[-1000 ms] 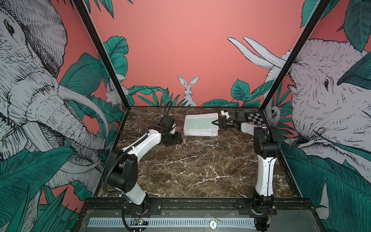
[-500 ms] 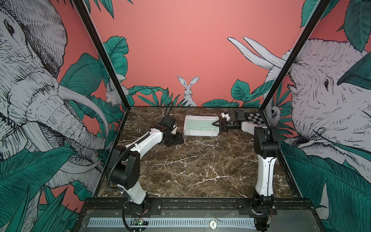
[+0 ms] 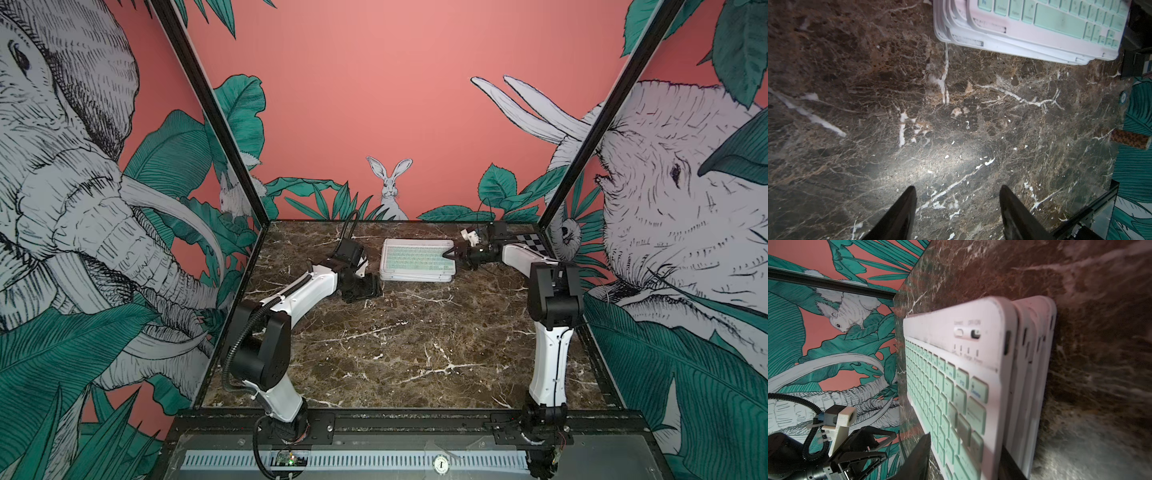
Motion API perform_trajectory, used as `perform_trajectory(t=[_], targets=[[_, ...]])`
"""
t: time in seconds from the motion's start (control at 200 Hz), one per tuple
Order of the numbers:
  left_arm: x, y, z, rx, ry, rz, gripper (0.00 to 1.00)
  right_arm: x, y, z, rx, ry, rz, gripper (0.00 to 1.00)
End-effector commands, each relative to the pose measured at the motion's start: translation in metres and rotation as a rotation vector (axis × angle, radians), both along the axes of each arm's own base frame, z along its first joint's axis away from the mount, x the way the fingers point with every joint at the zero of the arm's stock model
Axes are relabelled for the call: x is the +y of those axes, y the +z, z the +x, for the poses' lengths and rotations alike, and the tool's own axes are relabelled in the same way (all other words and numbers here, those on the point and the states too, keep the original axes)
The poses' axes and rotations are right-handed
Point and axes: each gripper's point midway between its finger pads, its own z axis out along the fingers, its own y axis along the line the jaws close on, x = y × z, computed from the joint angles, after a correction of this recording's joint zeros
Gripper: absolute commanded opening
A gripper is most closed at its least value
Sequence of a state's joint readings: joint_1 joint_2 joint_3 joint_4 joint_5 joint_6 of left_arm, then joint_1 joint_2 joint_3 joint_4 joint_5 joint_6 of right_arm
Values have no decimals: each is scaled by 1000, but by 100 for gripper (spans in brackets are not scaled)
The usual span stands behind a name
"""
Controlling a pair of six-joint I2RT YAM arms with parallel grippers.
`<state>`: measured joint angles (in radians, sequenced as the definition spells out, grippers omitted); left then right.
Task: Stack the numeric keypads
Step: Place the numeric keypad at the numeric keypad.
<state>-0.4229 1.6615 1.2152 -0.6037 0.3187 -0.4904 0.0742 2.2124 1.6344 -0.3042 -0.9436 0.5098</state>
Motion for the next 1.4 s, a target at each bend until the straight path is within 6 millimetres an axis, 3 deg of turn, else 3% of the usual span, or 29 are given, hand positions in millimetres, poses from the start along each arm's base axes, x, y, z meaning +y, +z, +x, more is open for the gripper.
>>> perform_trajectory(t=[0.0,0.49,0.745,1.396], targets=[[-4,6,4,-13,1,-22,66,-14,0,1,-2,-41,-89,45],[-2,3,-3,-10,0,-28,66,-11,-9,-2,12,-58,-220,47],[-3,5,-5,-15,-8,-34,66,-13,7,-3,7,-69,-273,50],[-8,0,-4,-23,-17,-70,66,-20,23,-5,2,-94,-442,56]])
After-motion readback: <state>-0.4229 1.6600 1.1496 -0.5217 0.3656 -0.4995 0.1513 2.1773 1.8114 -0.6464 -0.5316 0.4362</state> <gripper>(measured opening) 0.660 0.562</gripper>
